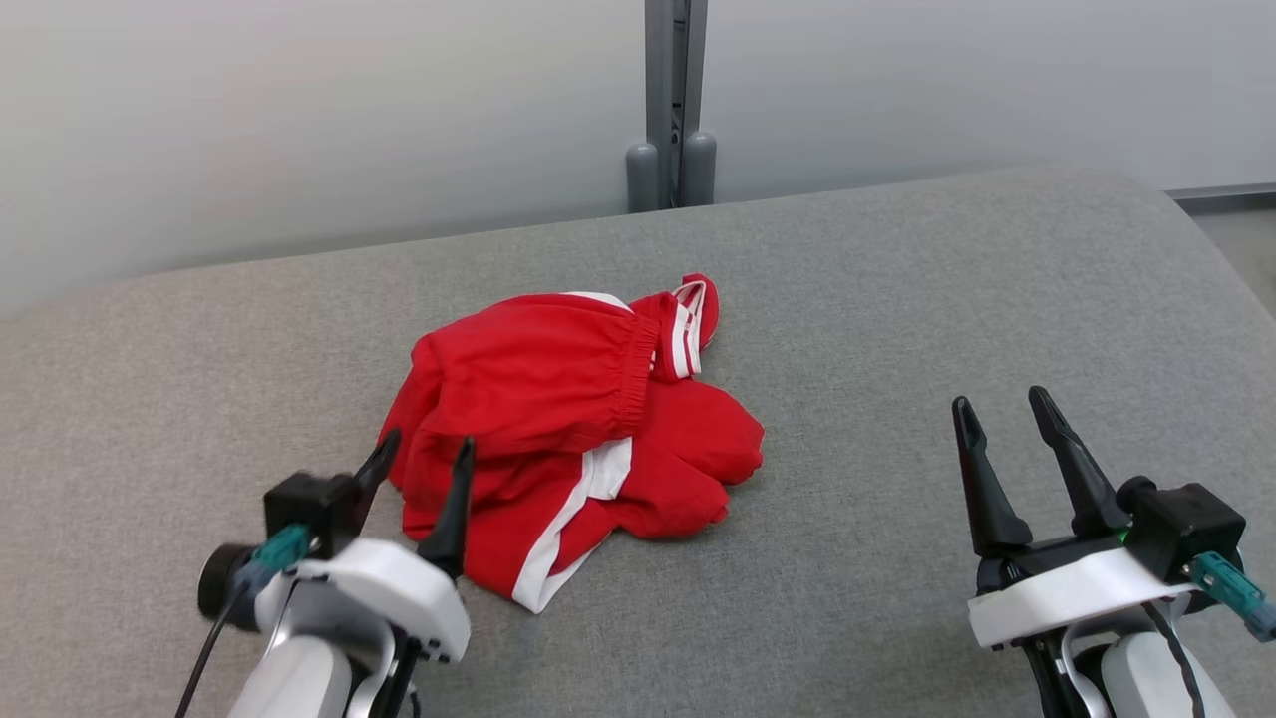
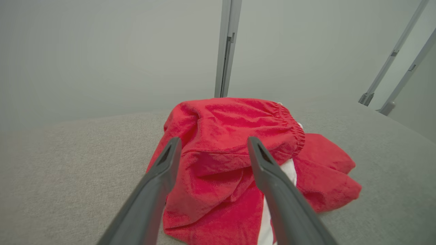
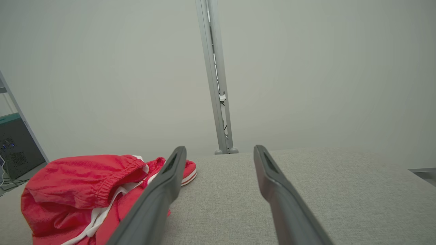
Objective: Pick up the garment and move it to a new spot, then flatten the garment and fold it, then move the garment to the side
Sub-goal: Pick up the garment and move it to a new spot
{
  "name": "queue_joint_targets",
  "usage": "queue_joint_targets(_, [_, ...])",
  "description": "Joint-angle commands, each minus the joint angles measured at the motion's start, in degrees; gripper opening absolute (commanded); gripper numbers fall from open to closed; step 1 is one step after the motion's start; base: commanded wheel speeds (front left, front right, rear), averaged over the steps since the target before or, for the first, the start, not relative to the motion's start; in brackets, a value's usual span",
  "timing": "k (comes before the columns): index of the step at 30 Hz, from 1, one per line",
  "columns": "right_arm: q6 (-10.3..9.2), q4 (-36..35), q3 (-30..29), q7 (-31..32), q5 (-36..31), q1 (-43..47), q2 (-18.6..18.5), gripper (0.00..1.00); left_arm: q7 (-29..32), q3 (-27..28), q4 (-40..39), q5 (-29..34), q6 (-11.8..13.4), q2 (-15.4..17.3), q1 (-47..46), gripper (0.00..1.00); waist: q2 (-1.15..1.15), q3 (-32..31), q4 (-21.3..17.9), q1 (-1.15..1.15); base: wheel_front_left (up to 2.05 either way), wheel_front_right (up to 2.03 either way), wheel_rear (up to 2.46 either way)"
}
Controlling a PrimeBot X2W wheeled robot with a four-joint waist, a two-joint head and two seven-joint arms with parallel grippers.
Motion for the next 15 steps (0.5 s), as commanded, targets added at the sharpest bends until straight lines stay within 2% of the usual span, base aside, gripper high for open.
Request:
queue_joint_targets(1, [0.11, -0.21, -0.14, -0.28, 0.09, -0.73, -0.03, 1.0, 1.97, -0.92, 0.26, 0.45, -0.51, 0.43, -2.7, 1.0, 0.0, 0.49, -0.36, 0.0, 0.0, 0.0, 0.0])
queue_joint_targets(4, [0.11, -0.23, 0.04, -0.28, 0.31, -1.19, 0.16, 1.0, 6.1, -3.1, 0.91, 1.47, -1.35, 0.18, -6.55, 1.0, 0.0, 1.24, -0.97, 0.0, 0.0, 0.0, 0.0])
queue_joint_targets(10, [0.11, -0.11, 0.81, -0.28, 0.86, -2.37, 0.67, 1.0, 13.51, -8.23, 4.3, 3.4, -2.14, -2.34, -13.8, 1.0, 0.0, 3.12, -3.12, 0.0, 0.0, 0.0, 0.0])
queue_joint_targets(15, [0.11, -0.39, 1.29, -0.28, 1.02, -3.56, 1.08, 1.0, 18.93, -11.39, 10.06, 5.29, -0.37, -4.05, -20.08, 1.0, 0.0, 5.13, -5.36, 0.0, 0.0, 0.0, 0.0])
